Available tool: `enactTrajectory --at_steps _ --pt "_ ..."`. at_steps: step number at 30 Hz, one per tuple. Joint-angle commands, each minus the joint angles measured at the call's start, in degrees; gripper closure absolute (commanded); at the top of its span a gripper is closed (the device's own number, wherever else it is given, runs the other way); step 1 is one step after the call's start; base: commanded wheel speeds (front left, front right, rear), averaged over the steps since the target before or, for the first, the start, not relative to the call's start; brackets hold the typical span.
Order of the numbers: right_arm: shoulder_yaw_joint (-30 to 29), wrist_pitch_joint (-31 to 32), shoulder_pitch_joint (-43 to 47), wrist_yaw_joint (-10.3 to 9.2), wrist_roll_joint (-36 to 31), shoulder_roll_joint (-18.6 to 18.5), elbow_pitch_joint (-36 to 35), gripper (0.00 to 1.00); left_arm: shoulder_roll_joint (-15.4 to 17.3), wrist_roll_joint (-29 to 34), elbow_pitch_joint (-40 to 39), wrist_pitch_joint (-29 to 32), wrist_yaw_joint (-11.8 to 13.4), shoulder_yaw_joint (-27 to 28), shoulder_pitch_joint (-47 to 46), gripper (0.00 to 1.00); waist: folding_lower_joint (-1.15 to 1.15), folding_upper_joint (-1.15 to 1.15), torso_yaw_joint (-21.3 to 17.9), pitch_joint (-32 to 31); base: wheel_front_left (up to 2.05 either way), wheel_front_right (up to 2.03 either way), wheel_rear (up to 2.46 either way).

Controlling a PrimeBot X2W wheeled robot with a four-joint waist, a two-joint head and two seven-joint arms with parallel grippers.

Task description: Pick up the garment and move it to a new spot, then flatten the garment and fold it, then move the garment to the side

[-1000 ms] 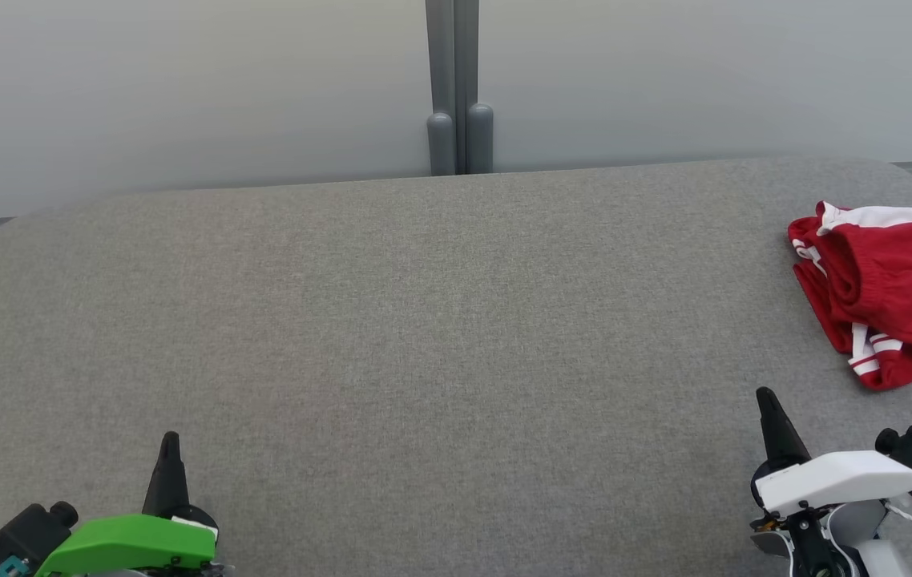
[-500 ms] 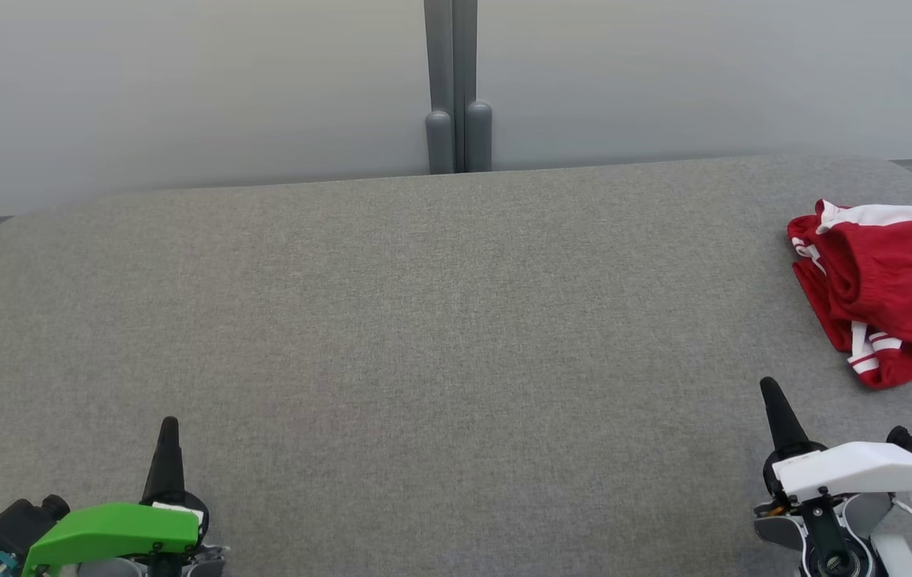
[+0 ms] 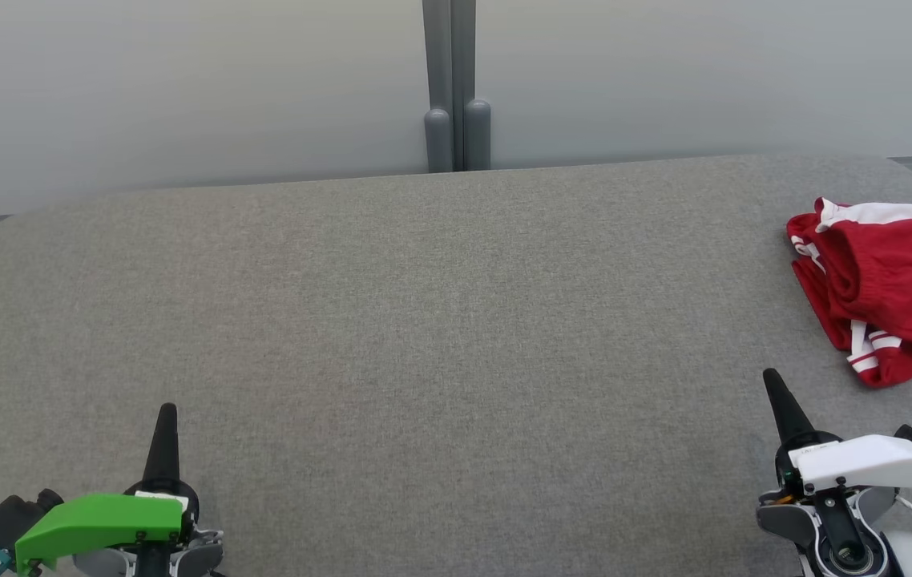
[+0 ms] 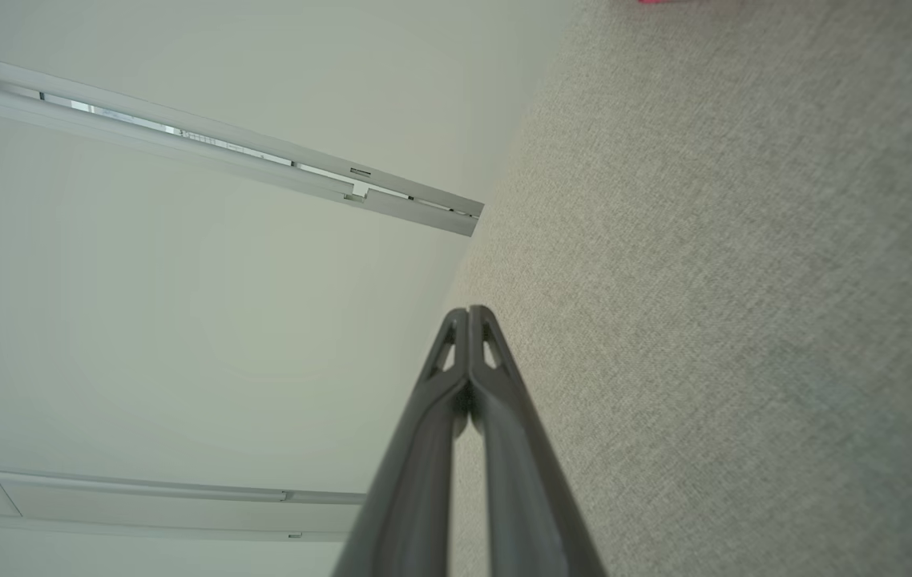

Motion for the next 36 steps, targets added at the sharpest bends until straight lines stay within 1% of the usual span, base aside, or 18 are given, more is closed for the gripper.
enactTrajectory --at_steps 1,17,33,36 --pt "-0.2 0.3 -1.2 0.04 1.3 -0.3 -0.8 1.0 0.4 -1.3 -0.6 0.4 -0.3 0.3 -1.4 1.0 0.0 0.0 0.0 0.0 0.0 0.0 0.0" --pt "-1.1 2.6 -1.6 0.03 10.1 -0.4 -1.4 1.0 0.5 -9.8 -1.1 2.4 -0.8 0.6 -2.5 1.0 0.0 0.0 -0.1 0.2 0.0 0.0 0.0" --pt "-1.8 4.5 -2.0 0.03 17.4 -0.4 -2.0 1.0 0.6 -16.8 -1.5 4.0 -1.1 1.0 -3.3 1.0 0.0 0.0 -0.3 0.4 0.0 0.0 0.0" --pt "-1.9 4.7 -2.0 0.02 18.3 -0.4 -2.0 1.0 0.6 -17.3 -1.5 4.2 -1.2 1.0 -3.4 1.0 0.0 0.0 -0.3 0.4 0.0 0.0 0.0"
